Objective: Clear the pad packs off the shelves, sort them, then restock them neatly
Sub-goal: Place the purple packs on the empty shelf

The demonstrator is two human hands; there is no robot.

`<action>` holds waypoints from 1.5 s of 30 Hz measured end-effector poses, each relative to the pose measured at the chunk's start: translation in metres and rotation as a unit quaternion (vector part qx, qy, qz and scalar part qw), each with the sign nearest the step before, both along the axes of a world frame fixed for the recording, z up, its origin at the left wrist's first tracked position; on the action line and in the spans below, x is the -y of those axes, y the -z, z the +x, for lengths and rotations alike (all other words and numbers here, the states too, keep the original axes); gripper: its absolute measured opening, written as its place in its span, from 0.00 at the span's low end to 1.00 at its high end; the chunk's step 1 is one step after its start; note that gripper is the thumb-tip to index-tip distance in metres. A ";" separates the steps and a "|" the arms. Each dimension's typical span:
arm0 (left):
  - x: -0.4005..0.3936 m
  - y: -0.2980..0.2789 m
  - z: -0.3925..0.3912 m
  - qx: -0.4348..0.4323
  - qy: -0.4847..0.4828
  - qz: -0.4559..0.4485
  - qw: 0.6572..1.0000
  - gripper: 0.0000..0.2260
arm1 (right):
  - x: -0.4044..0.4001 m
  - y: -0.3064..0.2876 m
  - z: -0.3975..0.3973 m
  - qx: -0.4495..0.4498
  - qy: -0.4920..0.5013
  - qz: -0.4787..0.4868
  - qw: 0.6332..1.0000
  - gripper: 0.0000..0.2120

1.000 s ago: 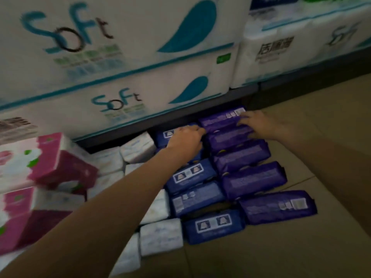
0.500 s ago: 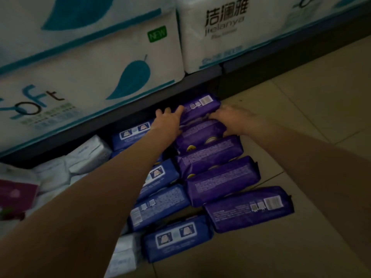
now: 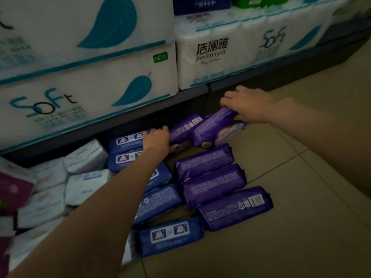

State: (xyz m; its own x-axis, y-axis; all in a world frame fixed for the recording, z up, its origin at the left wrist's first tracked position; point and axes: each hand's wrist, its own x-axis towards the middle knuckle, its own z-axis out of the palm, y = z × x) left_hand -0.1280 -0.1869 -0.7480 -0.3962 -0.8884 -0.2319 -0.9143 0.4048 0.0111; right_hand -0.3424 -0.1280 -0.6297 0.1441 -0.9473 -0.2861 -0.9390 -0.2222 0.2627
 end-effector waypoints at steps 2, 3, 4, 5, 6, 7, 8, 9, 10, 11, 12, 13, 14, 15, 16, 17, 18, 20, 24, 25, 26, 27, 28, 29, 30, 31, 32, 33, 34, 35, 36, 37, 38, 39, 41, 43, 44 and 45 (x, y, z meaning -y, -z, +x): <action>0.001 -0.017 0.001 -0.056 -0.005 -0.003 0.998 0.26 | -0.004 -0.009 -0.003 -0.015 0.050 -0.009 0.999 0.22; 0.002 -0.028 0.002 -0.088 -0.006 0.000 0.996 0.26 | -0.006 -0.012 -0.001 -0.022 0.075 -0.016 0.997 0.23; 0.004 -0.040 0.003 -0.118 -0.010 0.002 0.993 0.25 | -0.008 -0.014 0.002 -0.028 0.100 -0.024 0.994 0.24; 0.007 -0.052 0.006 -0.143 -0.016 0.004 0.990 0.24 | -0.011 -0.017 0.007 -0.033 0.122 -0.038 0.991 0.25; 0.011 -0.066 0.010 -0.164 -0.025 0.006 0.986 0.23 | -0.013 -0.021 0.012 -0.034 0.143 -0.057 0.987 0.25; 0.015 -0.080 0.017 -0.178 -0.032 0.009 0.984 0.21 | -0.014 -0.026 0.018 -0.034 0.161 -0.079 0.983 0.25; 0.019 -0.095 0.024 -0.184 -0.037 0.015 0.982 0.20 | -0.016 -0.033 0.025 -0.030 0.173 -0.101 0.979 0.23; 0.024 -0.111 0.033 -0.186 -0.037 0.026 0.981 0.19 | -0.016 -0.042 0.031 -0.022 0.177 -0.124 0.976 0.21; 0.027 -0.127 0.043 -0.193 -0.033 0.042 0.980 0.17 | -0.016 -0.051 0.037 -0.010 0.177 -0.150 0.973 0.19; 0.030 -0.143 0.052 -0.205 -0.023 0.066 0.976 0.15 | -0.016 -0.063 0.043 0.003 0.175 -0.177 0.969 0.17; 0.030 -0.160 0.063 -0.221 -0.013 0.096 0.970 0.12 | -0.014 -0.075 0.049 0.019 0.172 -0.204 0.964 0.16; 0.028 -0.178 0.074 -0.239 -0.006 0.129 0.962 0.09 | -0.012 -0.090 0.055 0.037 0.170 -0.231 0.957 0.15; 0.025 -0.196 0.086 -0.256 0.001 0.154 0.954 0.07 | -0.009 -0.105 0.063 0.054 0.169 -0.257 0.950 0.14; 0.022 -0.215 0.099 -0.267 0.009 0.167 0.949 0.06 | -0.005 -0.122 0.072 0.068 0.163 -0.281 0.943 0.13; 0.019 -0.235 0.114 -0.276 0.018 0.167 0.946 0.06 | -0.002 -0.139 0.082 0.079 0.150 -0.305 0.937 0.13; 0.015 -0.256 0.128 -0.284 0.026 0.157 0.945 0.06 | 0.001 -0.157 0.093 0.090 0.133 -0.329 0.931 0.12; 0.011 -0.279 0.141 -0.294 0.034 0.144 0.944 0.06 | 0.003 -0.175 0.104 0.104 0.114 -0.352 0.923 0.11; 0.003 -0.326 0.168 -0.319 0.037 0.119 0.939 0.04 | 0.006 -0.213 0.125 0.151 0.079 -0.390 0.905 0.12; -0.005 -0.412 0.222 -0.409 0.027 0.033 0.911 0.07 | 0.009 -0.288 0.155 0.252 0.029 -0.479 0.841 0.12; -0.006 -0.430 0.235 -0.436 0.024 0.004 0.900 0.03 | 0.010 -0.306 0.161 0.275 0.015 -0.503 0.820 0.12; -0.008 -0.446 0.246 -0.463 0.022 -0.030 0.886 0.03 | 0.010 -0.324 0.166 0.294 0.003 -0.527 0.797 0.12; -0.009 -0.460 0.256 -0.492 0.015 -0.067 0.868 0.06 | 0.011 -0.342 0.171 0.311 -0.002 -0.553 0.773 0.12; -0.008 -0.473 0.265 -0.527 0.004 -0.096 0.844 0.08 | 0.012 -0.359 0.175 0.327 -0.001 -0.579 0.747 0.13; -0.008 -0.485 0.271 -0.566 -0.007 -0.112 0.817 0.09 | 0.014 -0.375 0.178 0.341 0.006 -0.603 0.721 0.13; -0.007 -0.495 0.276 -0.602 -0.011 -0.119 0.790 0.09 | 0.018 -0.389 0.180 0.356 0.016 -0.621 0.698 0.14; -0.006 -0.504 0.280 -0.635 -0.012 -0.123 0.762 0.09 | 0.024 -0.401 0.183 0.371 0.023 -0.635 0.677 0.14; -0.002 -0.513 0.282 -0.660 -0.013 -0.127 0.740 0.09 | 0.031 -0.412 0.186 0.386 0.025 -0.648 0.656 0.14; 0.001 -0.521 0.282 -0.678 -0.020 -0.132 0.723 0.09 | 0.041 -0.422 0.189 0.396 0.024 -0.659 0.639 0.14; 0.006 -0.528 0.283 -0.690 -0.029 -0.135 0.710 0.09 | 0.053 -0.431 0.192 0.401 0.023 -0.664 0.631 0.14; 0.011 -0.535 0.282 -0.699 -0.038 -0.137 0.701 0.10 | 0.066 -0.439 0.196 0.399 0.026 -0.665 0.631 0.14; 0.017 -0.542 0.282 -0.703 -0.043 -0.141 0.696 0.09 | 0.080 -0.446 0.199 0.394 0.035 -0.662 0.637 0.14; 0.024 -0.550 0.281 -0.700 -0.047 -0.148 0.697 0.09 | 0.096 -0.452 0.201 0.384 0.043 -0.654 0.651 0.14; 0.031 -0.558 0.282 -0.693 -0.053 -0.159 0.701 0.09 | 0.113 -0.456 0.204 0.367 0.042 -0.638 0.675 0.13; 0.036 -0.566 0.283 -0.685 -0.058 -0.168 0.706 0.08 | 0.131 -0.457 0.204 0.343 0.035 -0.611 0.713 0.12; 0.046 -0.579 0.288 -0.670 -0.062 -0.188 0.715 0.08 | 0.166 -0.451 0.203 0.283 0.027 -0.517 0.807 0.10; 0.053 -0.589 0.293 -0.650 -0.070 -0.206 0.728 0.09 | 0.191 -0.446 0.199 0.241 0.028 -0.441 0.864 0.08; 0.056 -0.594 0.294 -0.640 -0.078 -0.212 0.734 0.09 | 0.199 -0.447 0.195 0.233 0.031 -0.422 0.875 0.07; 0.059 -0.598 0.295 -0.634 -0.085 -0.216 0.738 0.09 | 0.205 -0.448 0.192 0.224 0.030 -0.414 0.882 0.07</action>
